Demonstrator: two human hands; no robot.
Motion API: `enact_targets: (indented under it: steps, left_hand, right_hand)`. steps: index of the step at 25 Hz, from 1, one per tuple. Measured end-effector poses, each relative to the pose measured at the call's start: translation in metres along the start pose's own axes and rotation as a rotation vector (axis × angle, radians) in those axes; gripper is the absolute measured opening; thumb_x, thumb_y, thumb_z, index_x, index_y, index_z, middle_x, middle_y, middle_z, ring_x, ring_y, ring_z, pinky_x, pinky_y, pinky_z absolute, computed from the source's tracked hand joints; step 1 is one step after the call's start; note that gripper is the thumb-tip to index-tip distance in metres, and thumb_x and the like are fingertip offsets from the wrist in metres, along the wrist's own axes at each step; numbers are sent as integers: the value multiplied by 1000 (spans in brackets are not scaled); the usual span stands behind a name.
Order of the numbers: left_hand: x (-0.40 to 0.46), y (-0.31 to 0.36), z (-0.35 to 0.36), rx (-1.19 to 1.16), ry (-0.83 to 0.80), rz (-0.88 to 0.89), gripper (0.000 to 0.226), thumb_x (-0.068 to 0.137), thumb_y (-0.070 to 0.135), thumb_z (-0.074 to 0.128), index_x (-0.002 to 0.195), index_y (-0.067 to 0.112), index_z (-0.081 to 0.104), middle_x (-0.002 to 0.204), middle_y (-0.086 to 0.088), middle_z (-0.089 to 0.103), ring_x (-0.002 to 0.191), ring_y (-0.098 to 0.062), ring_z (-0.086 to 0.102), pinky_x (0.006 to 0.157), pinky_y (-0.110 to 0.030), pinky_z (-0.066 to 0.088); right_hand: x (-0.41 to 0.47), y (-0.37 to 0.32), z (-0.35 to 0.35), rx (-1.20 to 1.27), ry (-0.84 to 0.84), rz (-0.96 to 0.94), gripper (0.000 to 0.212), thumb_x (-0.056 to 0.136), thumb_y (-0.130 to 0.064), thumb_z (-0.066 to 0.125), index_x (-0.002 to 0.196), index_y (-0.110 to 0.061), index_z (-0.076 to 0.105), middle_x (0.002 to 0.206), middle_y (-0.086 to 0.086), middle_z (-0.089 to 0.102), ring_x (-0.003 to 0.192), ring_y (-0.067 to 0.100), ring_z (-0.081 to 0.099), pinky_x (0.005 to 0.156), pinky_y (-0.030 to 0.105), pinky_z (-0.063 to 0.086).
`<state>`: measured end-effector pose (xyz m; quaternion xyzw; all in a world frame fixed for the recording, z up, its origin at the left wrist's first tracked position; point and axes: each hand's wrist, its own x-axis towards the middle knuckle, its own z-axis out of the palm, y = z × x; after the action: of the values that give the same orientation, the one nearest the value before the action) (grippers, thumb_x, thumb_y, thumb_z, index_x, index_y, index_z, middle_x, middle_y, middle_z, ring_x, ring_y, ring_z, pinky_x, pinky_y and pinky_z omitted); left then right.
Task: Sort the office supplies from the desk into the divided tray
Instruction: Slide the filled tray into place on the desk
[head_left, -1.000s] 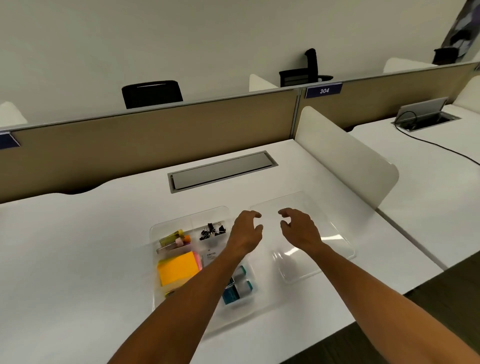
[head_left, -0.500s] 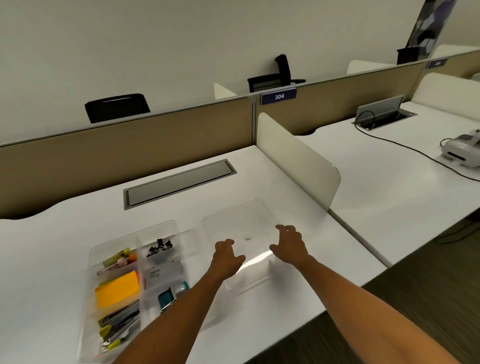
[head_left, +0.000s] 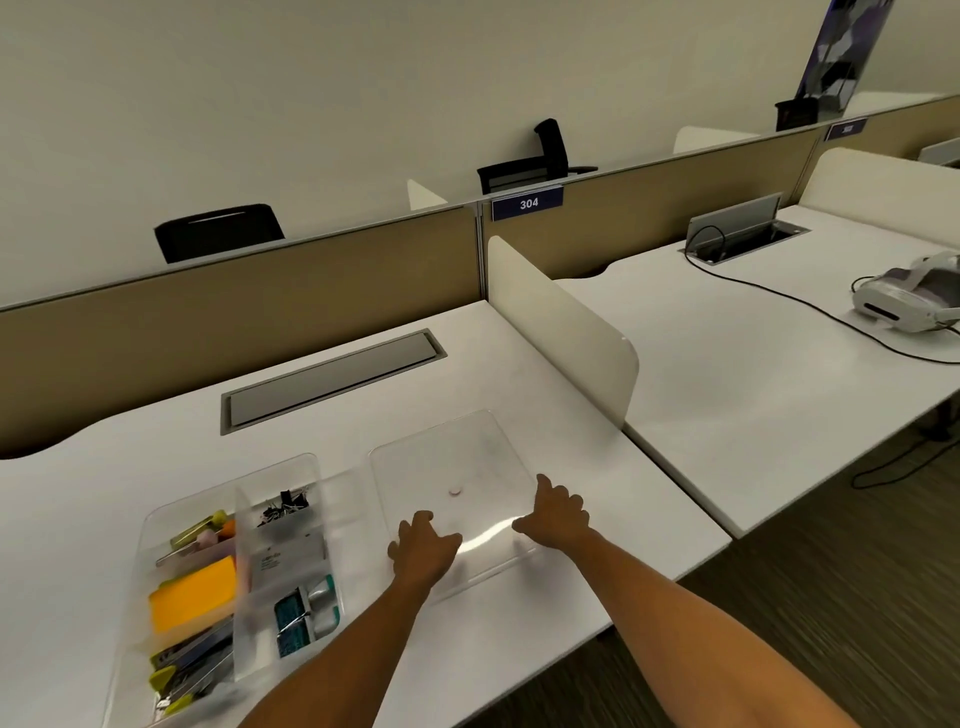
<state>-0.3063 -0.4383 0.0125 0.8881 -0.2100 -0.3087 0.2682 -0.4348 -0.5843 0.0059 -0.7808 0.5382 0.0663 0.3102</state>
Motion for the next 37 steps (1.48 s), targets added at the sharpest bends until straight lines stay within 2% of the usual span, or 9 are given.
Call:
enact_targets:
  steps: [5,11,15,19,24,27,29,34,37]
  left_hand:
    - [-6,-10,-7,-87,-7,17,64,81,36,68,137,20,42,142,-8,44,127,-29,45,109,-41,37]
    - [-11,-5,-25,-249,-42,-11,63,77,39,69,132,18,47,138,-9,49,120,-27,52,103,-39,44]
    - [-14,15,-42,-332,-62,24,53,89,36,63,135,15,45,141,-8,47,122,-25,50,92,-29,42]
    - [-17,45,-74,-431,-14,92,55,92,49,54,136,15,46,142,-6,47,125,-24,48,91,-31,40]
    - [-22,82,-117,-588,93,288,74,84,66,53,139,18,41,143,-5,48,126,-25,49,99,-38,43]
    - [-30,91,-145,-813,61,377,81,79,60,63,143,23,32,145,-7,46,122,-29,55,84,-39,56]
    - [-35,88,-161,-848,74,471,73,84,54,63,144,25,32,141,-4,51,118,-27,59,77,-33,56]
    - [-35,66,-194,-827,125,567,46,92,49,54,134,30,48,127,-5,62,115,-24,61,94,-42,54]
    - [-39,43,-220,-913,166,498,39,100,35,46,136,22,46,123,-8,63,110,-24,63,77,-31,58]
  right_hand:
    - [-4,3,-6,355,-19,127,70,81,-31,67,141,-14,36,138,12,38,124,33,46,97,36,43]
    - [-17,-10,-23,843,-110,47,20,86,-8,63,101,-10,49,96,9,53,72,22,61,63,33,49]
    - [-36,-51,-45,1069,-254,-51,26,92,-5,58,112,-6,43,112,14,58,89,34,73,71,49,61]
    - [-54,-104,-60,986,-208,-229,26,96,-10,55,117,-7,39,123,10,58,96,32,69,67,43,62]
    - [-80,-158,-69,726,105,-478,14,101,-16,49,110,-17,38,121,7,58,97,21,65,79,32,60]
    - [-100,-185,-71,677,250,-602,11,101,-11,47,108,-17,39,108,7,58,91,19,63,69,21,55]
    - [-108,-198,-67,691,289,-706,11,100,-12,49,109,-13,41,109,11,58,94,24,63,71,23,56]
    - [-121,-229,-35,542,364,-924,42,89,-21,67,125,-8,50,122,10,57,106,21,57,92,38,55]
    - [-128,-250,-30,230,271,-1028,65,81,-32,73,135,-13,43,140,7,45,124,25,44,103,45,48]
